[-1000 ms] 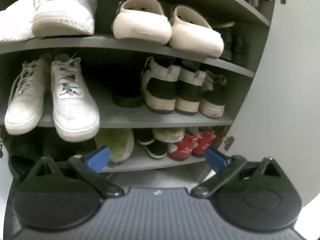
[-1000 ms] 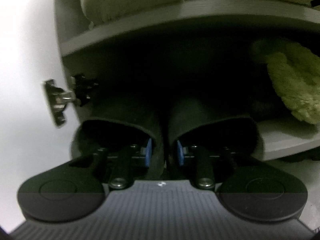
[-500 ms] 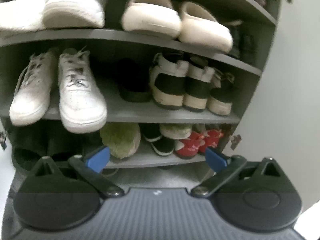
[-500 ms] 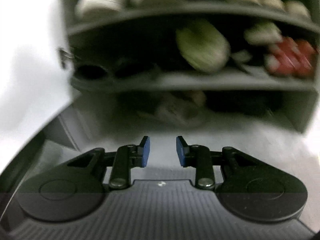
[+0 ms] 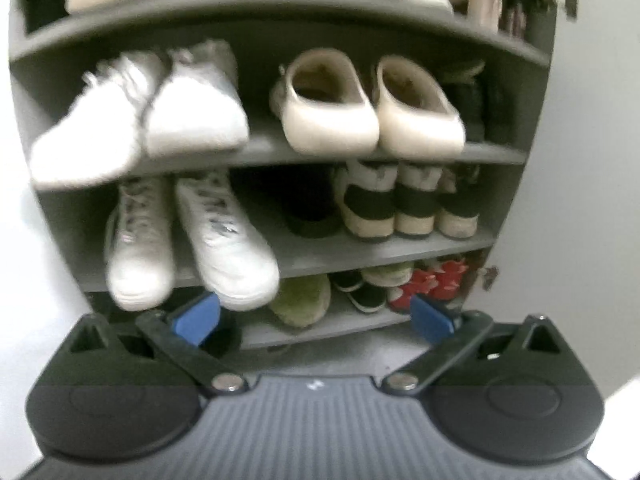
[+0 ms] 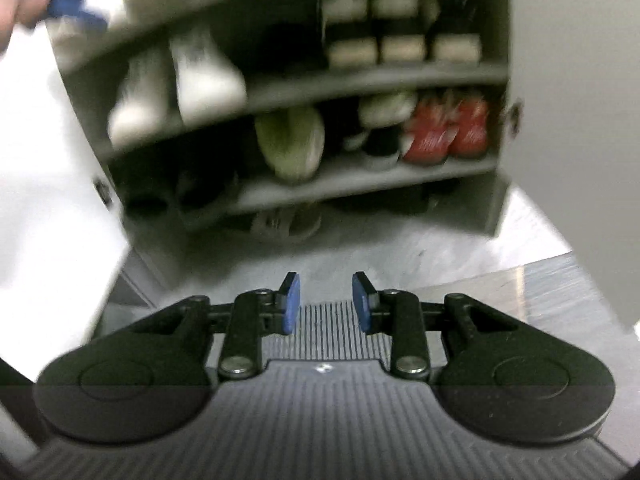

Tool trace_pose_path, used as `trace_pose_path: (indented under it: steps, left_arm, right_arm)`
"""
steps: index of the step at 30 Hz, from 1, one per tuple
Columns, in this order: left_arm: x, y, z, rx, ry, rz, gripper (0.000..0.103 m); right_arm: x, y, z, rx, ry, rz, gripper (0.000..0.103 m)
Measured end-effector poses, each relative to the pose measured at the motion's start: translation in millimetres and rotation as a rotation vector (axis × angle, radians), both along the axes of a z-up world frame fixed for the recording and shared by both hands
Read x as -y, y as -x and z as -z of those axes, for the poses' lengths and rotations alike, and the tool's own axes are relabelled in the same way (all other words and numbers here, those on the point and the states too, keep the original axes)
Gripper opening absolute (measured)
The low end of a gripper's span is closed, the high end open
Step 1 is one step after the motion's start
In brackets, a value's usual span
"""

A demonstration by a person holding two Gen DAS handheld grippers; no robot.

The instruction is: Organize scattered shoes

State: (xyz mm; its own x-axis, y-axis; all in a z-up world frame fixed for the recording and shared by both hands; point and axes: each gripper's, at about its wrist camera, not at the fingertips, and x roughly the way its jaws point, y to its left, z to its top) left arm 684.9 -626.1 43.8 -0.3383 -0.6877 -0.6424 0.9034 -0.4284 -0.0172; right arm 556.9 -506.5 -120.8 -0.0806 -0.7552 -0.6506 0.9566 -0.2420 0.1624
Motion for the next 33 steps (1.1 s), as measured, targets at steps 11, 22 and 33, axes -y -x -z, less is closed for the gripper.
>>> trace_pose_path:
  steps: [11,22,33]
  left_arm:
    - [-41,-70,-210,0.166,-0.009,0.003,0.102]
    - [-96,-92,-344,0.166,-0.075,0.017,0.102]
    - [-106,-106,-363,0.109,-0.160,-0.049,0.102]
  right_arm:
    - [-78,-11,-300,0.045,-0.011,0.060,0.050]
    - [-127,0,-476,0.102,0.034,0.129,0.088]
    - [-145,23,-510,0.150,0.035,0.161,0.088]
